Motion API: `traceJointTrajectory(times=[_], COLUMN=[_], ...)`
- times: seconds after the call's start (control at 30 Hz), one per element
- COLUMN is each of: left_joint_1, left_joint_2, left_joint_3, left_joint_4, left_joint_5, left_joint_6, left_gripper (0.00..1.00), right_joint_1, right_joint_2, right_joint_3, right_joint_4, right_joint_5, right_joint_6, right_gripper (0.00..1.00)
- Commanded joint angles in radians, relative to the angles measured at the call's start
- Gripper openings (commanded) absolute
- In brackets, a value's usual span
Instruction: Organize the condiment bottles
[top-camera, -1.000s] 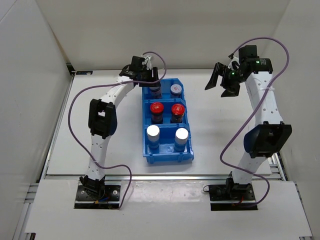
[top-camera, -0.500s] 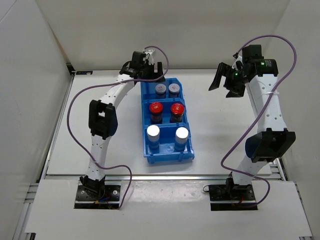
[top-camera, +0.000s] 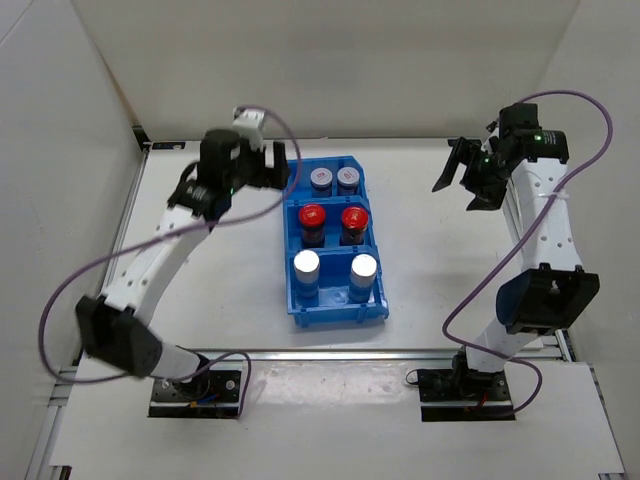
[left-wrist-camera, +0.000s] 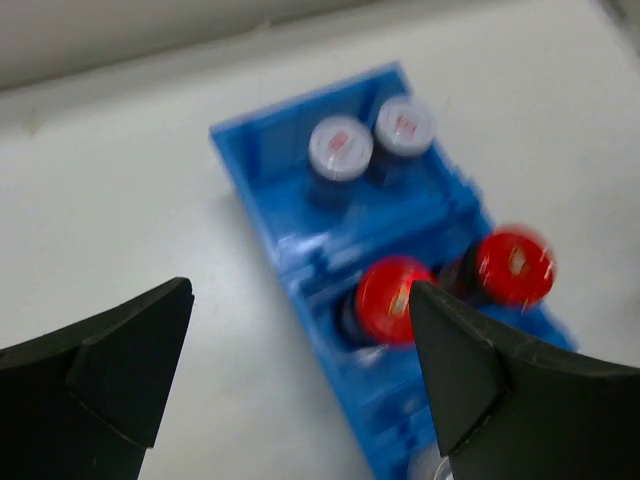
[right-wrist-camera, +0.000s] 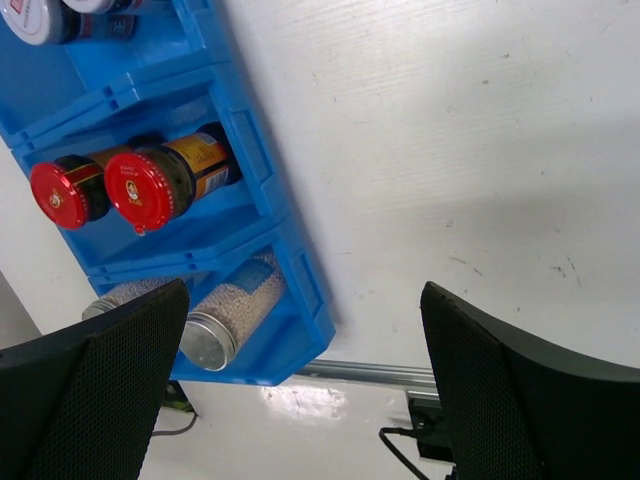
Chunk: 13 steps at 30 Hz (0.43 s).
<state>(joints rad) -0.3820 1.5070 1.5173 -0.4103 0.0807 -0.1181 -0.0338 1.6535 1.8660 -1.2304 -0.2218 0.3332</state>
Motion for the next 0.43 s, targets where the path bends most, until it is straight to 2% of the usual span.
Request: traceJointTrajectory(times=[0.0,0.07,0.13,0.2,0.4], left_joint_1=[-0.024,-0.024,-0.011,0.008,0.049], left_joint_2=[-0.166,-0.309,-0.420,-0.496,-0.590], left_joint_3=[-0.336,-0.466,-0.601,-0.673,-0.758], left_joint_4=[0.069,0.132,0.133,0.090,0.051], left_joint_5=[-0.176,-0.245,-0.257,-0.257,-0.306], left_joint_6=[0.104,0.113,0.101,0.068,-0.002], left_gripper=[1.00,1.00,1.00,1.00,1.00], right_joint_1=[0.000,0.000,0.000,0.000,0.000], right_joint_2=[-0.067,-0.081,-0.092,-0.104,-0.171], right_joint_3=[-0.022,-0.037,-0.073,-0.108,-0.131], right_joint_4=[-0.006,-0.021,-0.030,-0.030,-0.040], right_joint_5=[-0.011,-0.011,-0.025,-0.040,-0.021], right_joint_6=[0.015,0.015,0.015,0.024,0.033], right_gripper=[1.00,1.00,1.00,1.00,1.00])
